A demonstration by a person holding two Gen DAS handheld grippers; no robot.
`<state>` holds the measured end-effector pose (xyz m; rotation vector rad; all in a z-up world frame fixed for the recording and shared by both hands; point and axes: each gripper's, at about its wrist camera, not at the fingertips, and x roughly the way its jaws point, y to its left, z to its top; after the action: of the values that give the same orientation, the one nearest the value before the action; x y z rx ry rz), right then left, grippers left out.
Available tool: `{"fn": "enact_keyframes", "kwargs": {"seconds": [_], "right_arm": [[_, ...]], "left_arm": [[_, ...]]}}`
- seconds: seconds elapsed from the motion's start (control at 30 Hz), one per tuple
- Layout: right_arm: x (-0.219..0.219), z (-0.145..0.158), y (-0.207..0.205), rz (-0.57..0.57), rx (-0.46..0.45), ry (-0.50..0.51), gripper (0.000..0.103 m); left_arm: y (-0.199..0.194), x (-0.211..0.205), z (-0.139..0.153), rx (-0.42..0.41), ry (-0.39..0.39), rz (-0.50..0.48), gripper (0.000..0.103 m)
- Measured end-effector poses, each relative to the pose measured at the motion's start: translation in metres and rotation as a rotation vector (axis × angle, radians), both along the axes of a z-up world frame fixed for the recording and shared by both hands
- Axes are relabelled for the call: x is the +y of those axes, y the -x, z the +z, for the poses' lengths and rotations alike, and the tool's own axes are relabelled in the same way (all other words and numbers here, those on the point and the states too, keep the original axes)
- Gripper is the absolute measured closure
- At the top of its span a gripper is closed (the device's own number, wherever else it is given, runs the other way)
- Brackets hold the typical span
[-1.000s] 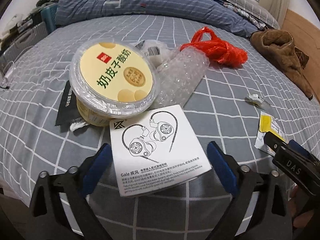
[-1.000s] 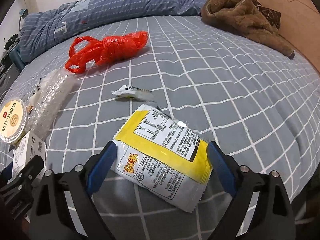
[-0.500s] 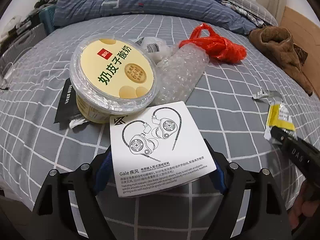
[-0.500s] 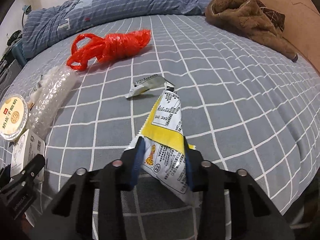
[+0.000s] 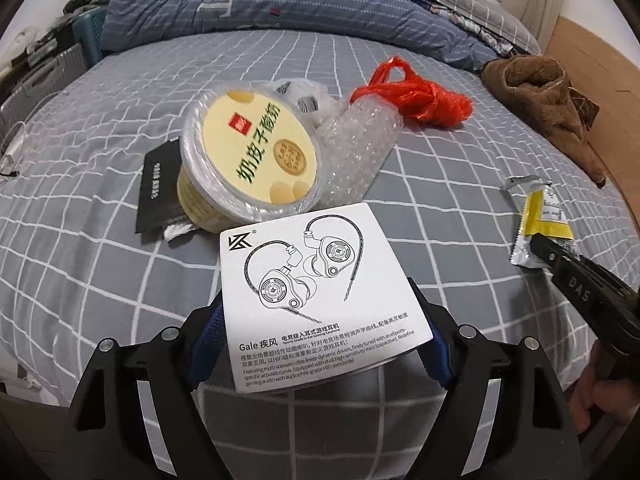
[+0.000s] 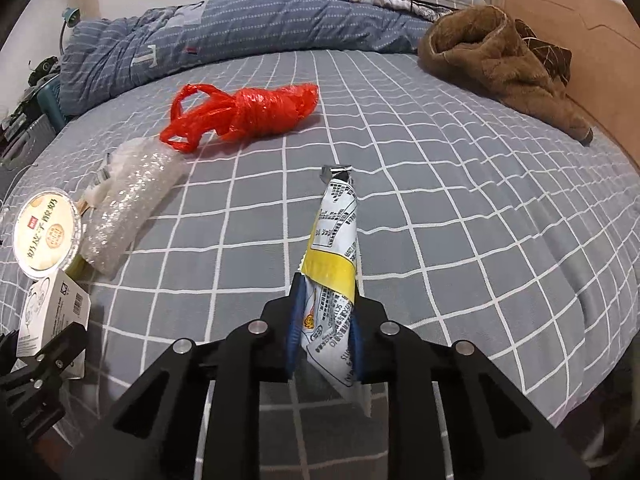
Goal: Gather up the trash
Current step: 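Carry the earphone box and yellow wrapper with both grippers toward the trash bin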
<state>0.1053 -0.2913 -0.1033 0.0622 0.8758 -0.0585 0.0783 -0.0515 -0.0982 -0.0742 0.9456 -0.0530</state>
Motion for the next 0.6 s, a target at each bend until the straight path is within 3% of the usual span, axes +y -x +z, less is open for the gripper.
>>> {"fn": "enact_keyframes", "kwargs": {"seconds": [0.6], "right_arm": [[0.009, 0.028, 0.044, 0.079, -0.070, -0.066, 0.086]], "left_arm": [[0.040, 0.017, 0.030, -0.059, 0.044, -0.058, 0.024]]}}
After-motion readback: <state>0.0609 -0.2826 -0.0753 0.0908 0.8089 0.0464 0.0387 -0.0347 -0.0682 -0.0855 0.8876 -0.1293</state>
